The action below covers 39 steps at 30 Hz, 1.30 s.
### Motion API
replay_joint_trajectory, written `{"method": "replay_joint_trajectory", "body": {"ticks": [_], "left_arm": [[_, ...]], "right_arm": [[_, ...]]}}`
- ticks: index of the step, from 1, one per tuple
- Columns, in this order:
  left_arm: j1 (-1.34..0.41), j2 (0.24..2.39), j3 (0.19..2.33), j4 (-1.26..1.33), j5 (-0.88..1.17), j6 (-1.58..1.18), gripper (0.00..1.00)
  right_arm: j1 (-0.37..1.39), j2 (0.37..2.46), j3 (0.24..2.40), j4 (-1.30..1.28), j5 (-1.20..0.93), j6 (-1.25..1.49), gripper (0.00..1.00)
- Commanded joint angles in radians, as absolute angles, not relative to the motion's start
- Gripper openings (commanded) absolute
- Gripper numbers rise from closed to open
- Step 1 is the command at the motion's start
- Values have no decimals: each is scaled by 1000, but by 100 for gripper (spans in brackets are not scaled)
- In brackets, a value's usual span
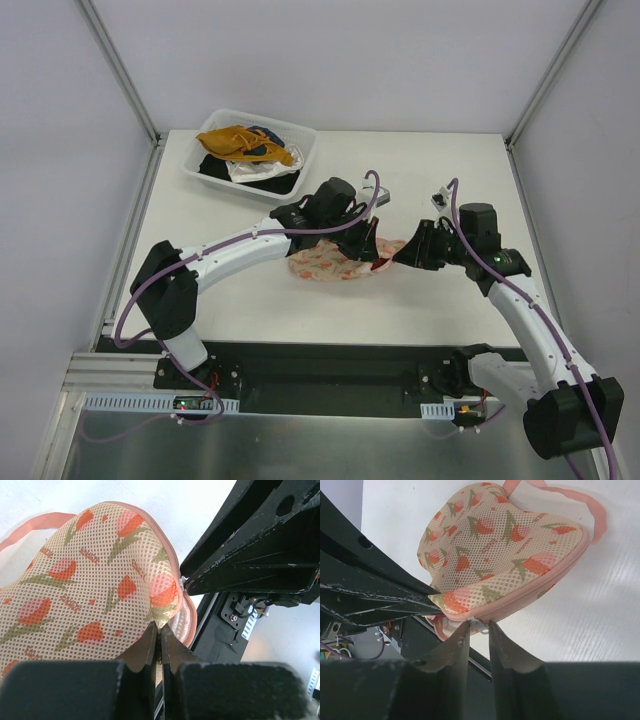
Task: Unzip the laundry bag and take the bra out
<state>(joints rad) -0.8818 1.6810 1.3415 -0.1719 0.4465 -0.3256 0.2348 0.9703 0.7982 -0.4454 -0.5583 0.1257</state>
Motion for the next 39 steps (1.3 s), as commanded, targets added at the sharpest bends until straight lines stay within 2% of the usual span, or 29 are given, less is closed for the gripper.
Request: {"method": "replay_joint_trajectory", "body": {"ticks": [1, 4, 6, 12, 24, 25, 28, 39], "left_arm": [[-874, 1666, 1368, -146, 480, -318, 0], [-874, 1666, 1371, -146, 483, -319, 0], [-874, 1666, 1371, -146, 483, -319, 0], [-874, 1667, 1368, -146, 485, -325, 0], [-874, 1661, 1362, -146, 486, -327, 0], [-874, 1661, 1359, -146, 486, -327, 0], [-874, 1657, 1358, -146, 488, -327, 0], [-874, 1655, 1359, -146, 491, -327, 0]], "right_arm": [[229, 962, 802, -440, -569, 115, 29], [229, 954, 795, -440, -569, 113, 29], [229, 953, 792, -440, -568, 113, 26], [229, 960, 798, -445, -569, 115, 1], [229, 919, 813, -479, -531, 109, 1], [227, 919, 813, -479, -526, 110, 12], [229, 920, 808, -485, -529, 115, 33], [229, 959, 804, -463, -583, 115, 32]]}}
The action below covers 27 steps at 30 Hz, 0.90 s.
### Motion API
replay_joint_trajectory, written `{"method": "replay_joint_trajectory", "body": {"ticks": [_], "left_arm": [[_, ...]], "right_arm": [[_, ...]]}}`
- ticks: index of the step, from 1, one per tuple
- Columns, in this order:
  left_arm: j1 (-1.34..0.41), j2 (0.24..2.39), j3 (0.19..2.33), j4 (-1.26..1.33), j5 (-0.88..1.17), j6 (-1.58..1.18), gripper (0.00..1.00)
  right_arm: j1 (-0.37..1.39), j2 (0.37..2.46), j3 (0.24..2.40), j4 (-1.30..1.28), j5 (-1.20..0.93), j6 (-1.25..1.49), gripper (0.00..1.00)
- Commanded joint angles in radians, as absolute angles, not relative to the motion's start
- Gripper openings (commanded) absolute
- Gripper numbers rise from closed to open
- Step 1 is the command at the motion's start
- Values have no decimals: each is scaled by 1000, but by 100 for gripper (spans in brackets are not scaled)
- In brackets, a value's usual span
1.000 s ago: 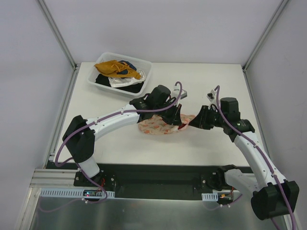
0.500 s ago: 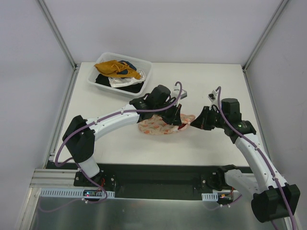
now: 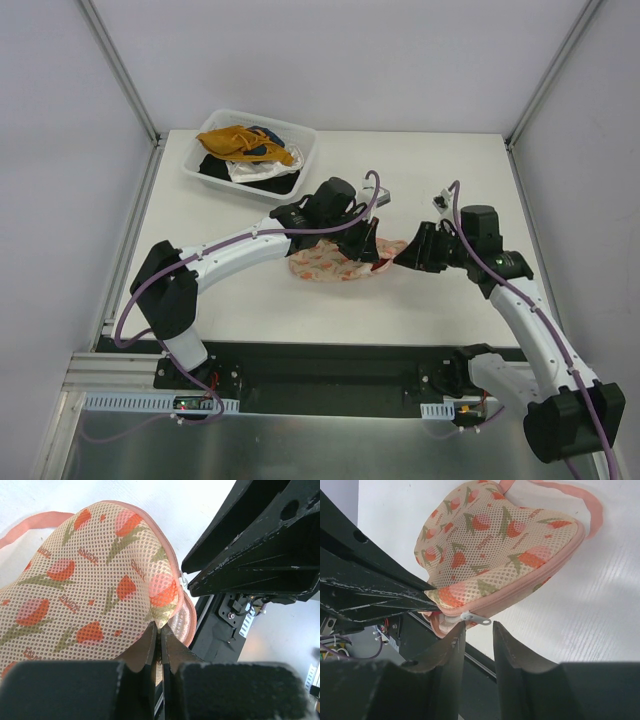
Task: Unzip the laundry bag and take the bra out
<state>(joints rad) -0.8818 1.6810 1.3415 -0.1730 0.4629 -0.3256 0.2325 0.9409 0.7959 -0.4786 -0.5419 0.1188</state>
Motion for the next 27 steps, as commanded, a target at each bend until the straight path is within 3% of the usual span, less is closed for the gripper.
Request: {"method": "replay_joint_trajectory", "body": {"ticks": [1, 5, 15, 26, 27], "left_arm": [[-876, 1657, 1359, -146, 492, -328, 0], [-874, 1655, 1356, -146, 494, -330, 0], [-874, 1649, 1336, -146, 489, -337, 0], [-874, 1632, 1312, -146, 489, -334, 0], [-874, 1631, 1313, -144, 489, -334, 0]], "right_arm": [[230, 966, 802, -459, -591, 114, 33], [229, 971, 796, -451, -597, 104, 35], [227, 963, 801, -448, -589, 106, 1], [229, 911, 821, -495, -488, 83, 1], [229, 911, 821, -497, -494, 83, 10]]}}
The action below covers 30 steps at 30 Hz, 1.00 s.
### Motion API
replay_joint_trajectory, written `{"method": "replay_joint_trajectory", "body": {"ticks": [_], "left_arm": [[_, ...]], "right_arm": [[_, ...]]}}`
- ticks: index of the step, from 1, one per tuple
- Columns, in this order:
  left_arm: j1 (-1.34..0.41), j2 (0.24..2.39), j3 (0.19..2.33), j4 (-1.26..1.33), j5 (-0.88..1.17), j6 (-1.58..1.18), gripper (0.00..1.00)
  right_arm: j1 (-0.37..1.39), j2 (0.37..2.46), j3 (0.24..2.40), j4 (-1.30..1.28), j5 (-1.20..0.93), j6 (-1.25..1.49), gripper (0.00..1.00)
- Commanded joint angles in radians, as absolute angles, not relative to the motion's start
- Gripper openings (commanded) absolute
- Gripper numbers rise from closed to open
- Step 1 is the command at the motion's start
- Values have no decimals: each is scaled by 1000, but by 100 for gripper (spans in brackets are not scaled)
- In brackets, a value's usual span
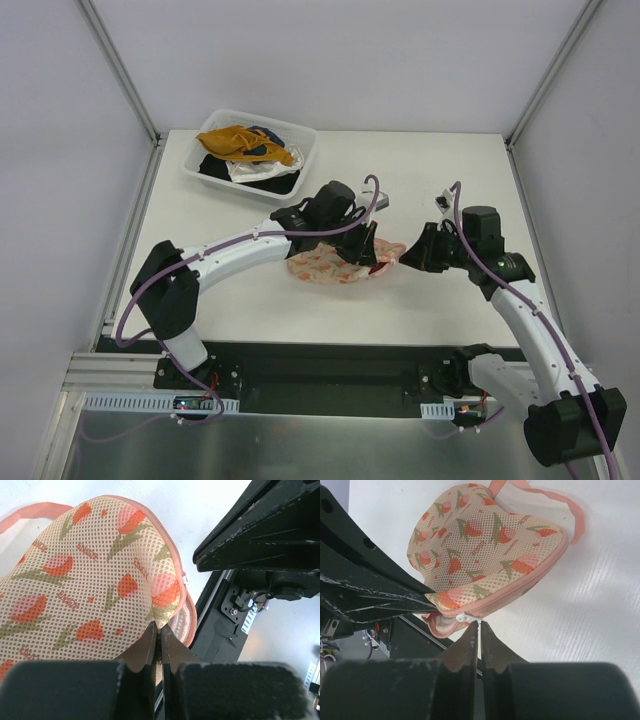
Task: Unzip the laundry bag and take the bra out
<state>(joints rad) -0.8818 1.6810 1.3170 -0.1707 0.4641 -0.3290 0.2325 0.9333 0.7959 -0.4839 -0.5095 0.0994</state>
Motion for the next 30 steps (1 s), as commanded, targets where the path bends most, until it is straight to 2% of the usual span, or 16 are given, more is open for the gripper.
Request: {"method": "replay_joint_trajectory", "body": {"ticks": [1, 2, 3, 4, 7, 11, 17, 24, 30], "left_arm": [[-874, 1629, 1312, -146, 489, -333, 0], [-874, 1628, 1312, -146, 488, -331, 0], [-874, 1623, 1309, -147, 483, -330, 0], [-874, 1618, 1307, -146, 483, -328, 0], [-874, 1605, 1299, -147, 477, -327, 0], [-874, 1605, 1293, -146, 492, -333, 0], [-874, 1601, 1299, -146, 491, -330, 0], [-876, 1609, 1302, -144, 495, -324, 0], [-874, 1612, 1302, -146, 495, -324, 0]], "right_arm": [[229, 911, 821, -497, -502, 81, 24], [227, 913, 822, -494, -515, 78, 40], [229, 913, 819, -491, -540, 78, 51], [227, 914, 815, -488, -548, 80, 53], [221, 942, 795, -468, -604, 92, 53], [209, 962, 764, -397, -705, 123, 49], [184, 979, 749, -342, -758, 152, 47], [175, 979, 746, -322, -796, 164, 40], [173, 992, 736, -308, -808, 164, 41]]}}
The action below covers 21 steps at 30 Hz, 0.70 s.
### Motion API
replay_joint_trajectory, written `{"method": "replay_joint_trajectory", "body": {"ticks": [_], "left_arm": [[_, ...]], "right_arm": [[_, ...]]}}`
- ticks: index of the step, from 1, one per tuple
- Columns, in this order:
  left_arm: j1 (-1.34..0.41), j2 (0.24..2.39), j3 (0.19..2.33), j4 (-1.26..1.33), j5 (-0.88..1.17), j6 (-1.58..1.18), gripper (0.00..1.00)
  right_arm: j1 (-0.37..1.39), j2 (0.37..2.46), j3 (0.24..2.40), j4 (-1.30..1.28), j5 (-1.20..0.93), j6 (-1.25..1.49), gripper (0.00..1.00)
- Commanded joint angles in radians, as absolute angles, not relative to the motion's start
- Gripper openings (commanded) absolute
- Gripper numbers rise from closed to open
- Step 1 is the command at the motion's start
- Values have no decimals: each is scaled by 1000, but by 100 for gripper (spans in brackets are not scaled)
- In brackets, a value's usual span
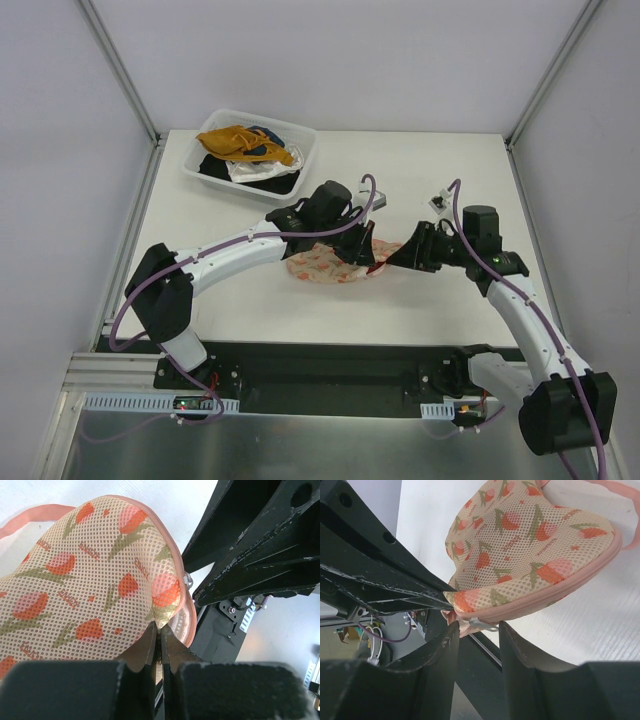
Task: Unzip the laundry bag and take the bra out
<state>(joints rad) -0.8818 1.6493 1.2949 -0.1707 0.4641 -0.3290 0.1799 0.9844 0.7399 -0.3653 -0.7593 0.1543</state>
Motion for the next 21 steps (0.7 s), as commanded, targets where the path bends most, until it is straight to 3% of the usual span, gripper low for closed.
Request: {"method": "replay_joint_trajectory", "body": {"ticks": [1, 5, 12, 17, 21], "left_arm": [[-874, 1614, 1305, -146, 497, -322, 0], [-876, 1615, 1308, -146, 500, -321, 0], [-874, 1624, 1312, -147, 499, -319, 0], [-873, 1629, 1316, -153, 503, -314, 0], [-870, 1631, 1318, -156, 503, -313, 0]], "right_arm": [[170, 994, 733, -307, -808, 163, 41], [170, 988, 733, -307, -810, 164, 27], [161, 992, 738, -324, -795, 153, 22], [161, 988, 749, -345, -761, 146, 3], [163, 985, 761, -367, -738, 134, 1]]}}
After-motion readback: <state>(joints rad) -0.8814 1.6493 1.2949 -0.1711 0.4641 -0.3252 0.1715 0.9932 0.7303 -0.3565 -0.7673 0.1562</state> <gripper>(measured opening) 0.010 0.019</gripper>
